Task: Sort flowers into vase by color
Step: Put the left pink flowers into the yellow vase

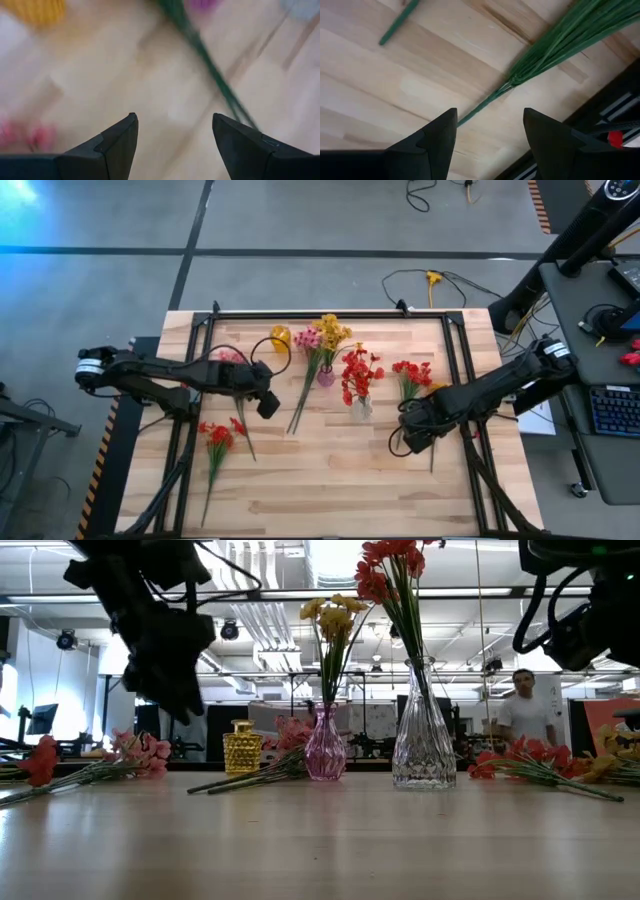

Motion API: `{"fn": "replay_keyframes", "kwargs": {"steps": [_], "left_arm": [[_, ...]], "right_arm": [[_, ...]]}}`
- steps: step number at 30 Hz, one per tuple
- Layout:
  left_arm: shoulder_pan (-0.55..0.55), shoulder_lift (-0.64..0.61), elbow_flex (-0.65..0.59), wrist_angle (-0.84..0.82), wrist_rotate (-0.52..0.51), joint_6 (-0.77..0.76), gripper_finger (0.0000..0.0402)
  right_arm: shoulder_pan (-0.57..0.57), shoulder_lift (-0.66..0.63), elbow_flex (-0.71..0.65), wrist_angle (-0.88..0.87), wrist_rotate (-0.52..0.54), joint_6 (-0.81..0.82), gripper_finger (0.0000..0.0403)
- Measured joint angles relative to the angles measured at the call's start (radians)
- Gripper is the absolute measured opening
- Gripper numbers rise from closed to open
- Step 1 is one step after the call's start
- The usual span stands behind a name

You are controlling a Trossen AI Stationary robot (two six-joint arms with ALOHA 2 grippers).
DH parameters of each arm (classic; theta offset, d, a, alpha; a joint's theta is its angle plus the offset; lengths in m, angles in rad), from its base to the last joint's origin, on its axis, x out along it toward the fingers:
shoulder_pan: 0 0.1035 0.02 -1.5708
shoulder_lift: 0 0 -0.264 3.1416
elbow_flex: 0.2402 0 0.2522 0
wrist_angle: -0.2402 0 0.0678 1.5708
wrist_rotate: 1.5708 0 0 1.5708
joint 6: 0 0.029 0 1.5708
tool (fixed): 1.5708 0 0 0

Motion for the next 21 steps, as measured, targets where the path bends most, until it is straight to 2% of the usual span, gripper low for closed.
{"fn": "replay_keyframes", "kwargs": {"steps": [7,10,13,21], "left_arm": [[-0.009,0.001,0.026,-0.290,0.013,-0.253,0.0238],[-0.009,0.001,0.026,-0.354,-0.027,-0.351,0.0238],[-0.009,0.004,0.007,-0.401,-0.053,-0.452,0.0236],[-0.009,0.004,-0.044,-0.396,-0.068,-0.568,0.0217]], "right_arm": [[0.015,-0.007,0.041,0.001,0.029,-0.035,0.0221],[0.024,-0.007,0.056,0.002,0.063,-0.054,0.0221],[0.034,-0.007,0.073,0.002,0.100,-0.066,0.0221],[0.046,-0.007,0.118,0.002,0.145,-0.115,0.0221]]}}
